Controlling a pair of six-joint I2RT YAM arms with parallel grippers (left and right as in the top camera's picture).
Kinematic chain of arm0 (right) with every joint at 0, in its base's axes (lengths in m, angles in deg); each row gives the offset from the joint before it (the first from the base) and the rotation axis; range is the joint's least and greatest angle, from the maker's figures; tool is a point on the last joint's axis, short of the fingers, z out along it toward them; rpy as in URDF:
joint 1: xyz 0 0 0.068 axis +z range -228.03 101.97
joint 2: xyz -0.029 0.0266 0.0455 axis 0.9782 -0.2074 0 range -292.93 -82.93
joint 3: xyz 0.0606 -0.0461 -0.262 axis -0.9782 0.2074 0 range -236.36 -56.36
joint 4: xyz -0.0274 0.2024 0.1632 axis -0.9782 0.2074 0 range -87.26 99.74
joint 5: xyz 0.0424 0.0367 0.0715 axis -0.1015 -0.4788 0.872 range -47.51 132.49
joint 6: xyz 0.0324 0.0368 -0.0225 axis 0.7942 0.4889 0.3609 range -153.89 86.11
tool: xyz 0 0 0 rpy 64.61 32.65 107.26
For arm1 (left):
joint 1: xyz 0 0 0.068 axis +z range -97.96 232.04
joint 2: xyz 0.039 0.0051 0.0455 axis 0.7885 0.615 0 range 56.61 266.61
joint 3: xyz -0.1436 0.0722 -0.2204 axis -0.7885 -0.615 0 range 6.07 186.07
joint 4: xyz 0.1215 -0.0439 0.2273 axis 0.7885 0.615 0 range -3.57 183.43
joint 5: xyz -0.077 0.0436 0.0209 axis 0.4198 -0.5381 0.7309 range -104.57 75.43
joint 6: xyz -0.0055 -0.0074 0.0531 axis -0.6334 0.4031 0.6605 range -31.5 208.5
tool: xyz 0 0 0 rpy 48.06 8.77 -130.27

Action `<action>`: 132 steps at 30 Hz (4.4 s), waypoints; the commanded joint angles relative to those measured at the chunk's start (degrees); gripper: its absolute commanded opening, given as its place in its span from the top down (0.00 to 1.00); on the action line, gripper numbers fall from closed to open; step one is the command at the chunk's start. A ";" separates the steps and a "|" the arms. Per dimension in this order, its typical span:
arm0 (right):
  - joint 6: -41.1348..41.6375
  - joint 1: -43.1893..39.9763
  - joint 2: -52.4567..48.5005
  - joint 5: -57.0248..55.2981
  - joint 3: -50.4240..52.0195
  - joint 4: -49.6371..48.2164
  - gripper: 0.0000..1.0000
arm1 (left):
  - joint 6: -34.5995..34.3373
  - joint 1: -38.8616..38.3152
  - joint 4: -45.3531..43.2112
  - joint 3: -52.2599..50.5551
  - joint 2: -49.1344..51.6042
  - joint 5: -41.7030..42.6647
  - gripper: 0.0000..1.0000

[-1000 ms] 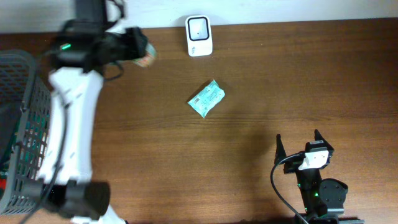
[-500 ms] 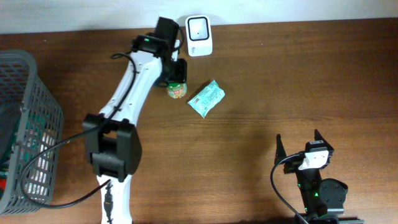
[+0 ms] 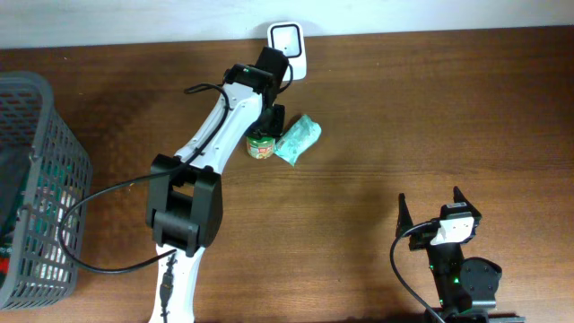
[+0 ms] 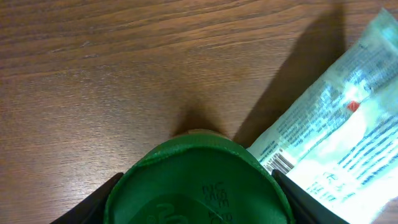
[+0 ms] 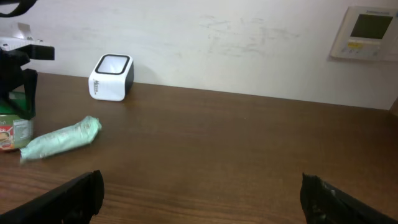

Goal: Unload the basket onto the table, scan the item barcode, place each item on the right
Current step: 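Place the green-lidded jar beside the mint-green packet and release, then reach the left gripper into the basket and grasp the green 3M pouch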

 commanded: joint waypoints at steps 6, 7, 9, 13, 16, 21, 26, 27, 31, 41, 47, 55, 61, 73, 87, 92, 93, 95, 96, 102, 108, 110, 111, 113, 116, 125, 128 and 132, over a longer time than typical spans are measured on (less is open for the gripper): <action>0.63 -0.15 0.26 0.72 0.26 0.24 0.02 | -1.14 0.26 1.46 -0.13 0.26 -1.25 0.22; 0.63 -0.15 0.26 0.72 0.26 0.24 0.02 | -1.14 0.26 1.46 -0.13 0.26 -1.25 0.20; 0.63 -0.15 0.26 0.72 0.26 0.24 0.02 | -1.11 0.26 1.46 0.48 0.24 -1.73 0.18; 0.63 -0.15 0.26 0.72 0.26 0.24 0.02 | -1.11 0.83 3.74 4.98 -0.57 -2.84 0.18; 0.63 -0.15 0.26 0.72 0.26 0.24 0.02 | -1.11 2.54 8.04 12.98 -3.17 -3.21 0.18; 0.63 -0.15 0.26 0.72 0.26 0.24 0.02 | -1.07 7.21 14.29 24.61 -8.44 -3.96 0.13; 0.63 -0.15 0.26 0.72 0.26 0.24 0.02 | -1.16 18.25 22.16 29.97 -17.33 -16.37 0.13; 0.63 -0.15 0.26 0.72 0.26 0.24 0.02 | -1.20 20.35 22.64 29.97 -18.62 -16.39 0.13; 0.63 -0.15 0.26 0.72 0.26 0.24 0.02 | -6.93 36.24 24.57 29.97 -24.04 -14.05 0.11; 0.63 -0.15 0.26 0.72 0.26 0.24 0.02 | -5.14 61.29 22.29 20.70 -23.87 -4.72 0.11; 0.63 -0.15 0.26 0.72 0.26 0.24 0.02 | 15.63 66.07 14.97 6.67 -23.85 -0.96 0.13; 0.63 -0.15 0.26 0.72 0.26 0.24 0.02 | 34.38 68.96 5.81 -13.14 -23.85 9.53 0.18; 0.63 -0.15 0.26 0.72 0.26 0.24 0.02 | 37.55 69.75 -4.98 -25.29 -23.82 9.27 0.14; 0.63 -0.15 0.26 0.72 0.26 0.24 0.02 | 39.89 69.83 -21.03 -37.70 -23.39 2.43 0.02; 0.63 -0.15 0.26 0.72 0.26 0.24 0.02 | 43.06 69.81 -31.06 -47.06 -23.28 2.40 0.16; 0.63 -0.15 0.26 0.72 0.26 0.24 0.02 | 43.04 69.81 -32.30 -48.35 -23.10 2.43 0.48; 0.63 -0.15 0.26 0.72 0.26 0.24 0.02 | 43.04 69.81 -32.48 -48.35 -23.12 2.43 0.55; 0.63 -0.15 0.26 0.72 0.26 0.24 0.02 | 43.04 69.81 -32.76 -48.17 -23.12 2.38 0.78; 0.63 -0.15 0.26 0.72 0.26 0.24 0.02 | 43.04 69.81 -32.72 -48.00 -23.15 2.36 0.85; 0.63 -0.15 0.26 0.72 0.26 0.24 0.02 | 43.04 69.81 -29.73 -44.35 -24.57 2.45 1.00; 0.63 -0.15 0.26 0.72 0.26 0.24 0.02 | 43.04 69.81 -29.92 -41.35 -32.65 2.47 1.00; 0.63 -0.15 0.26 0.72 0.26 0.24 0.02 | 43.04 69.81 -31.04 -41.29 -35.32 2.47 1.00; 0.63 -0.15 0.26 0.72 0.26 0.24 0.02 | 43.06 69.81 -31.32 -41.29 -36.15 2.49 1.00; 0.63 -0.15 0.26 0.72 0.26 0.24 0.02 | 43.06 69.81 -31.45 -41.29 -37.09 2.47 1.00; 0.63 -0.15 0.26 0.72 0.26 0.24 0.02 | 43.04 69.81 -30.97 -41.29 -37.16 2.99 1.00; 0.63 -0.15 0.26 0.72 0.26 0.24 0.02 | 43.01 68.96 -33.48 -40.96 -41.44 3.34 1.00; 0.63 -0.15 0.26 0.72 0.26 0.24 0.02 | 43.01 67.45 -36.24 -40.50 -45.94 3.32 1.00; 0.63 -0.15 0.26 0.72 0.26 0.24 0.02 | 43.01 64.28 -41.05 -39.78 -53.31 3.32 1.00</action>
